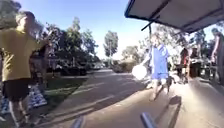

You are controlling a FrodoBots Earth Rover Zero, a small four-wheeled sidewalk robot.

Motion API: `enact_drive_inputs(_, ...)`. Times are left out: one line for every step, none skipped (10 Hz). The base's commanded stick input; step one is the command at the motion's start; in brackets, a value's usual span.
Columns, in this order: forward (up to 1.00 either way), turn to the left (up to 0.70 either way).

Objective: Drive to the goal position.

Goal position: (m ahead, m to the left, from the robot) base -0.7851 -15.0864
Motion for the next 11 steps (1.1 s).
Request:
enact_drive_inputs(0.98, 0.00)
enact_drive_inputs(0.98, 0.00)
enact_drive_inputs(0.98, 0.00)
enact_drive_inputs(0.73, 0.00)
enact_drive_inputs(0.98, 0.00)
enact_drive_inputs(0.98, 0.00)
enact_drive_inputs(0.98, 0.00)
enact_drive_inputs(-0.45, 0.00)
enact_drive_inputs(-1.00, 0.00)
enact_drive_inputs(-1.00, 0.00)
enact_drive_inputs(-1.00, 0.00)
